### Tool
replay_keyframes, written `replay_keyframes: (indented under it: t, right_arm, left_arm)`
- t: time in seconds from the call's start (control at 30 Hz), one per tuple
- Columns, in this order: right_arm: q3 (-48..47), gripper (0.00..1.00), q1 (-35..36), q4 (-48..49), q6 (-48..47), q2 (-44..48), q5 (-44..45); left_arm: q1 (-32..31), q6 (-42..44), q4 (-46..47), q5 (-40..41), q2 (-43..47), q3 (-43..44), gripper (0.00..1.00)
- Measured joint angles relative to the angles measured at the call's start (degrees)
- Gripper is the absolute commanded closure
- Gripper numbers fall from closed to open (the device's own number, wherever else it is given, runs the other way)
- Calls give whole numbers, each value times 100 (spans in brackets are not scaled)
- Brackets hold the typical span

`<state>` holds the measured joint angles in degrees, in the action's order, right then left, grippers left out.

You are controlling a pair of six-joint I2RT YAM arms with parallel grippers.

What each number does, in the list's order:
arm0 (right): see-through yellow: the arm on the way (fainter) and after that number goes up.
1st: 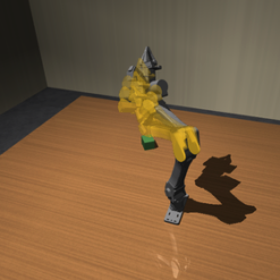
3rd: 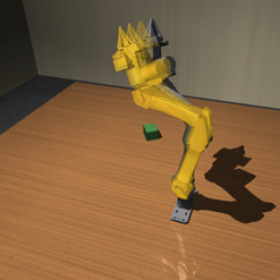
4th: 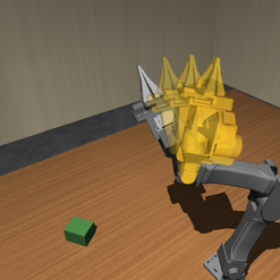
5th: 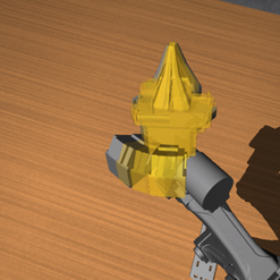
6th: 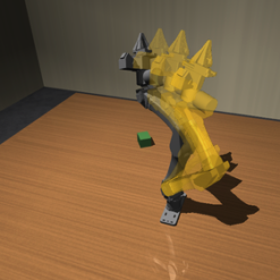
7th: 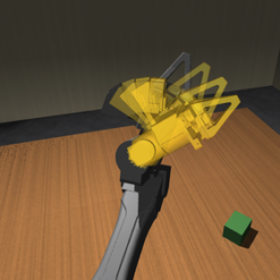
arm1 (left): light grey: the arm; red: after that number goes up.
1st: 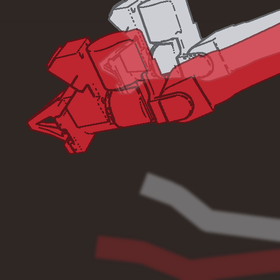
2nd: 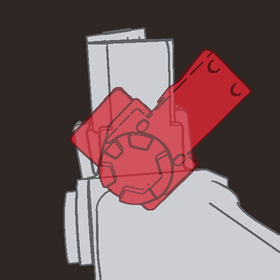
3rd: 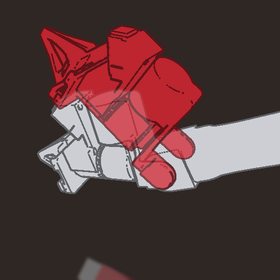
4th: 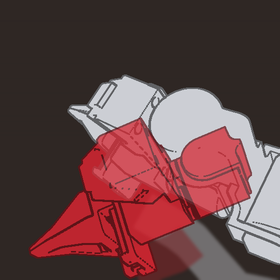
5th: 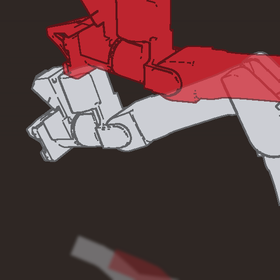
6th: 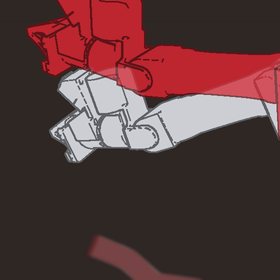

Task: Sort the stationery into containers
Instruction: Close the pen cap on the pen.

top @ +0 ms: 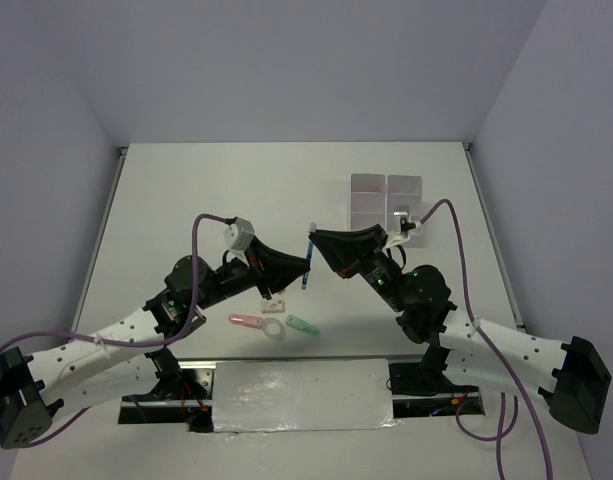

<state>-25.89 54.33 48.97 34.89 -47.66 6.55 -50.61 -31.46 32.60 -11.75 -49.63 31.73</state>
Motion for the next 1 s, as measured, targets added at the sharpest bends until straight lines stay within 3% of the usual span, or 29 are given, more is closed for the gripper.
replay_keyframes:
  t: [0.53,1.0]
  right_arm:
    - [-26,100,96,66,55,-247,105]
    - [-83,100,142,138,-616,-472,-116]
  left_arm:
    - [-13,-7,151,254,66,-203,100]
    - [-13,0,-26,435,181,-260,100]
